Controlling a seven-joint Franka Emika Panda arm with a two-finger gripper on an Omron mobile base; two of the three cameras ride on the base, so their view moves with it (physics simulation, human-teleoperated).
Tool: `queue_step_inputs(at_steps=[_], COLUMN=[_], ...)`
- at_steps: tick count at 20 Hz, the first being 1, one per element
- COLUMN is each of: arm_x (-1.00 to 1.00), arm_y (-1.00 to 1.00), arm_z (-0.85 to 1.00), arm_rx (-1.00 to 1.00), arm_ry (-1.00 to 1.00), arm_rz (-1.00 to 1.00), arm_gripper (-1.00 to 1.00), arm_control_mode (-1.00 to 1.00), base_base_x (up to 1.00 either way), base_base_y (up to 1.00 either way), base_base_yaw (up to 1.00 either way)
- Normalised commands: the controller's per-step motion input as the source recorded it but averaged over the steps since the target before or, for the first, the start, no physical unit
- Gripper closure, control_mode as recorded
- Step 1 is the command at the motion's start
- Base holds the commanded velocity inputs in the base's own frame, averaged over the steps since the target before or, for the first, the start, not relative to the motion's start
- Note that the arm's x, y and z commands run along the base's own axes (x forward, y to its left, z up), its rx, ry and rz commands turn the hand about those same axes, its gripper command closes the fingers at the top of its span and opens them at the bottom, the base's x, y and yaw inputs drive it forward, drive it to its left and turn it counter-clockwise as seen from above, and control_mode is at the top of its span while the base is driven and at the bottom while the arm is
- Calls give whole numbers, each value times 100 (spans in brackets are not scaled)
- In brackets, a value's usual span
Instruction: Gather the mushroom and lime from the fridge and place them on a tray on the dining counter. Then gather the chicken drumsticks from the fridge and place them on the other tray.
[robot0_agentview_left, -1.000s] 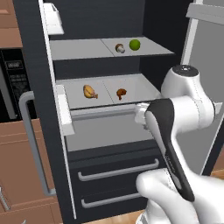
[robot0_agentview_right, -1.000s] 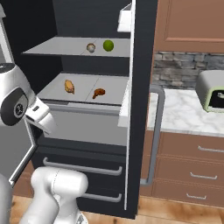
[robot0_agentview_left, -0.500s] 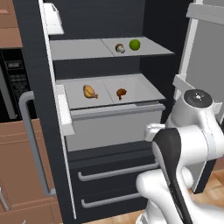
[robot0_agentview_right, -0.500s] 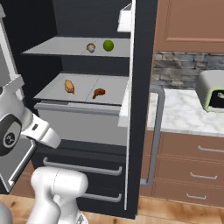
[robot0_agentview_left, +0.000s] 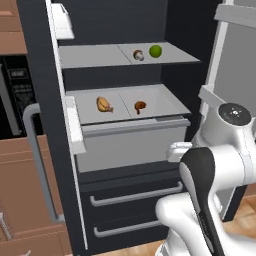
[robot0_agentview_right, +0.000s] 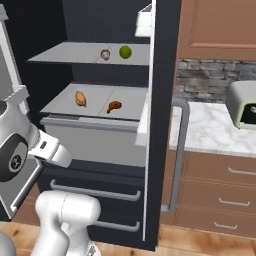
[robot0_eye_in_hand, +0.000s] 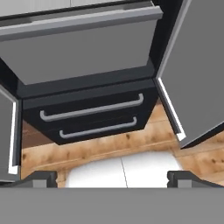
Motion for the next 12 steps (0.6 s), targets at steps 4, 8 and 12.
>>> queue_step_inputs(at_steps=[4, 8, 12], arm_x=[0, 0, 0], arm_y=[0, 0, 0], arm_z=[0, 0, 0], arm_rx=[0, 0, 0], arm_ry=[0, 0, 0], arm_rz=[0, 0, 0], arm_gripper=[-100, -100, -100], arm_control_mode=[100, 100, 100], base_base_x=[40, 56, 64], base_base_y=[11, 14, 17], base_base_yaw=[8, 5, 0])
